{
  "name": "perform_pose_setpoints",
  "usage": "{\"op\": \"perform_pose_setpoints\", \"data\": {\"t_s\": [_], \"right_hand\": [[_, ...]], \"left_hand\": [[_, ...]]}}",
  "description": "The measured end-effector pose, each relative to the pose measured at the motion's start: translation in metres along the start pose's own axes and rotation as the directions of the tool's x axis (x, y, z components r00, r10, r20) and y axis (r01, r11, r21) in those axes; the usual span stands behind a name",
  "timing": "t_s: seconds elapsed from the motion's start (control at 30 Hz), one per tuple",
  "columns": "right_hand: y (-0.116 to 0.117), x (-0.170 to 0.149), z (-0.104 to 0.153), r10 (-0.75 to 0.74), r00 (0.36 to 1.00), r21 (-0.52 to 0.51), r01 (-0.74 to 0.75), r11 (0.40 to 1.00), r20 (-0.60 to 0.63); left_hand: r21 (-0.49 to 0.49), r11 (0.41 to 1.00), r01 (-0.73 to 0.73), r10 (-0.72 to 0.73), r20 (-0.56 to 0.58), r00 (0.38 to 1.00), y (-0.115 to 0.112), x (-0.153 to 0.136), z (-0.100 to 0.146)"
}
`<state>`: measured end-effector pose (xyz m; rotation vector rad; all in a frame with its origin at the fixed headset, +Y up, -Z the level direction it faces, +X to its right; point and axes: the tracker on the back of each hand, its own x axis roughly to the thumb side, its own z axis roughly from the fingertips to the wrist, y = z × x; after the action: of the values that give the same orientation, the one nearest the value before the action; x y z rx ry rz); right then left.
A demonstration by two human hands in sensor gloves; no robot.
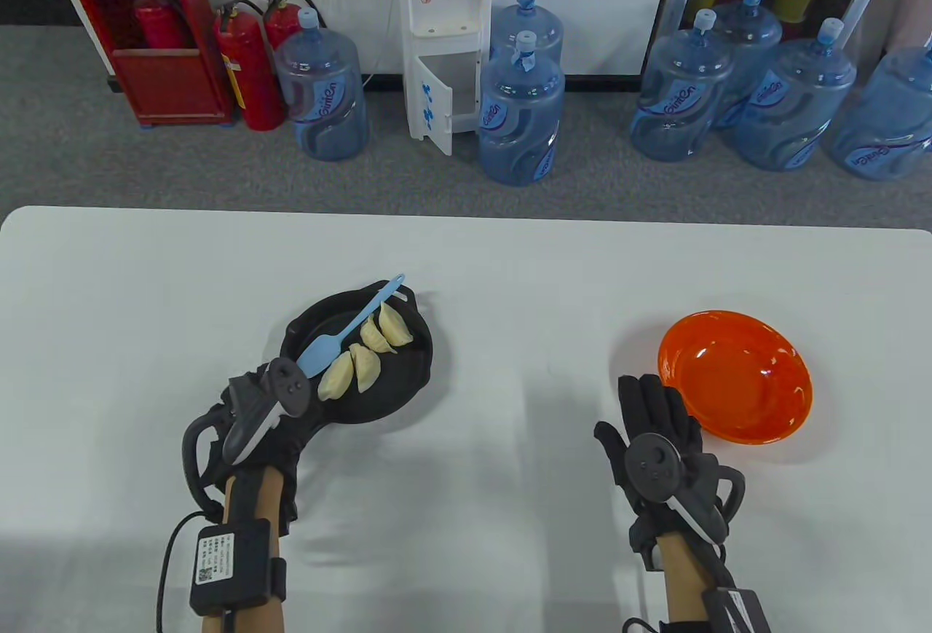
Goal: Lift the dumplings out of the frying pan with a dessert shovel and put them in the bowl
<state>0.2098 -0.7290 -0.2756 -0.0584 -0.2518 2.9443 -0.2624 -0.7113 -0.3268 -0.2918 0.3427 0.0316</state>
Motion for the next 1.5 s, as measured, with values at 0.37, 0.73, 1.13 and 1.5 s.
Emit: {"op": "perform_pose_setpoints", "data": {"t_s": [0.37,0.73,1.13,1.5], "right_hand": [[-0.002,-0.004,0.001,-0.001,1.000,0.001,0.001,1.000,-0.020],[-0.002,-0.004,0.001,0.002,1.000,0.009,-0.002,1.000,-0.020],[-0.002,-0.006,0.000,0.000,0.999,0.005,0.001,1.000,-0.033],[-0.003,-0.007,0.000,-0.004,0.999,0.001,0.004,1.000,-0.041]], "left_hand": [[-0.115,0.993,0.038,-0.044,-0.057,0.997,-0.037,0.022,-0.011],[0.011,0.998,0.056,-0.056,-0.010,0.998,-0.040,0.017,-0.011],[0.102,0.993,0.060,-0.071,0.111,0.991,-0.023,-0.003,-0.009],[0.172,0.985,-0.003,-0.042,0.255,0.966,-0.006,-0.003,0.010]]}}
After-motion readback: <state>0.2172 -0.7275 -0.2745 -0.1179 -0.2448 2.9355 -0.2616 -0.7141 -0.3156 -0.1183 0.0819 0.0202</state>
